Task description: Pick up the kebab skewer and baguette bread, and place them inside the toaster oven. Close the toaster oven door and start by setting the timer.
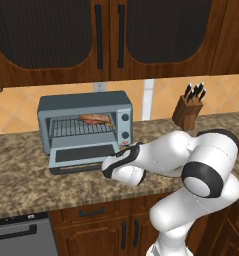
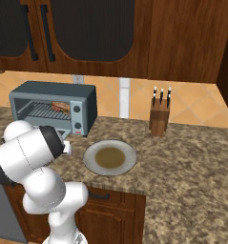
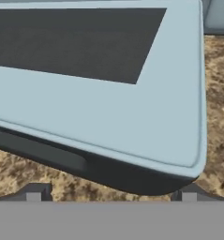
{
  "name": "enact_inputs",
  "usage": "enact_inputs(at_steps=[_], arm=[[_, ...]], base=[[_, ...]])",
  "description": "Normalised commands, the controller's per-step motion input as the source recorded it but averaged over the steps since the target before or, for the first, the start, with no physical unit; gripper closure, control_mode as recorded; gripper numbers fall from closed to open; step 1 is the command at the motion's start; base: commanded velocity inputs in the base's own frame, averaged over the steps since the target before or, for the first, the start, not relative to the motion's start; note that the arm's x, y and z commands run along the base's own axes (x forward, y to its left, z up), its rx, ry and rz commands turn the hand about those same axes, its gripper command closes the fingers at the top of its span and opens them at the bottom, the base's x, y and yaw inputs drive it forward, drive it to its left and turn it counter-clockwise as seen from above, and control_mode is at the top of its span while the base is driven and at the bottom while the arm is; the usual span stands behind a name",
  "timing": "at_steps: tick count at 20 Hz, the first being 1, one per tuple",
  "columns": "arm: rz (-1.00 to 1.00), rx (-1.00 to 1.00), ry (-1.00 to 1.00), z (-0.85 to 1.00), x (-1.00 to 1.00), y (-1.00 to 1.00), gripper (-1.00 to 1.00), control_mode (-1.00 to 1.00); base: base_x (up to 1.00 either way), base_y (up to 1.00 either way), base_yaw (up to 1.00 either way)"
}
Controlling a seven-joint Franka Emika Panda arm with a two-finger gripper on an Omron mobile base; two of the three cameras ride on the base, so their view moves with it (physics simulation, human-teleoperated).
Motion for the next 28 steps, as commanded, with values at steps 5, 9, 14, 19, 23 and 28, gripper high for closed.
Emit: enact_inputs(at_steps=[5,9,14,19,23,28], arm=[[0.0,0.0,-0.05,0.03,0.04,0.0,-1.0,-1.0],[0.0,0.0,-0.1,0.23,0.08,0.0,-1.0,-1.0],[0.0,0.0,-0.11,0.34,0.16,0.0,-1.0,-1.0],[0.01,0.0,-0.08,0.31,0.25,0.04,-1.0,-1.0],[0.02,0.0,-0.12,0.51,0.36,0.11,-1.0,-1.0],[0.01,0.0,-0.1,0.45,0.45,0.05,-1.0,-1.0]], base=[[0.0,0.0,0.0],[0.0,0.0,0.0],[0.0,0.0,0.0],[0.0,0.0,0.0],[0.0,0.0,0.0],[0.0,0.0,0.0]])
